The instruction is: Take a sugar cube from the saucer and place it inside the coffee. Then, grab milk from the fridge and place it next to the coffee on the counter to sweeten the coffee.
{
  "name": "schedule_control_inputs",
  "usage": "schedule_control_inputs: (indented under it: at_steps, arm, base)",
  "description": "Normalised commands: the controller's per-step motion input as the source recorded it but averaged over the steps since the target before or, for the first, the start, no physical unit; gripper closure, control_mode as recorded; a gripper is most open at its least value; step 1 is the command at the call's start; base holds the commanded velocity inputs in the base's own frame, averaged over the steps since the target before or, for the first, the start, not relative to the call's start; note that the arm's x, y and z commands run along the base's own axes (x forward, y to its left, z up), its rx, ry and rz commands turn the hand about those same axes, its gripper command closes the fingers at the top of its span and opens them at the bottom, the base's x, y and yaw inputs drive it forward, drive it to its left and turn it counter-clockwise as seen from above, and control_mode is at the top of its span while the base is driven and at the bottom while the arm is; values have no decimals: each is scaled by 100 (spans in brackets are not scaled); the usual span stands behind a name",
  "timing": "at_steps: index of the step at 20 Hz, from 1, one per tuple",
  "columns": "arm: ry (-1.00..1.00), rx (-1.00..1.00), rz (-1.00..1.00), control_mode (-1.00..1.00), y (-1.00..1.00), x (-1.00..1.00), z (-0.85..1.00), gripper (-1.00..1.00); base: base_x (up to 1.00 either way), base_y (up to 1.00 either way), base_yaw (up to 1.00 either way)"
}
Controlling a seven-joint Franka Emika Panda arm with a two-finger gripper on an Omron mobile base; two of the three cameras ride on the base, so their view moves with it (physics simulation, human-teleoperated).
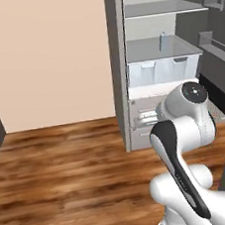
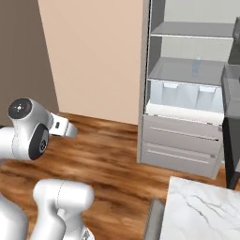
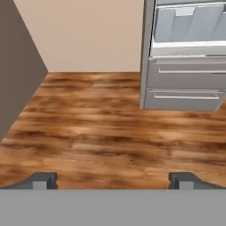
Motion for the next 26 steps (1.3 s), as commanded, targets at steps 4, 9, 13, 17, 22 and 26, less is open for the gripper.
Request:
schedule_control_inputs:
  at_steps: [4,9,13,17,22,26]
  arm:
    - [0,0,0,100,0,0,0,-100]
    - [0,0,0,100,0,0,0,-100]
    - [0,0,0,100,0,0,0,-100]
    - [0,0,0,100,0,0,0,-100]
    - [0,0,0,100,0,0,0,-100]
    - [0,0,0,100,0,0,0,-100]
  base:
    - [100,-26,-9]
    - [100,-44,-10]
    - [100,-45,-10]
    - [100,-68,-11]
    - [100,-87,-14]
    - [100,-51,-15]
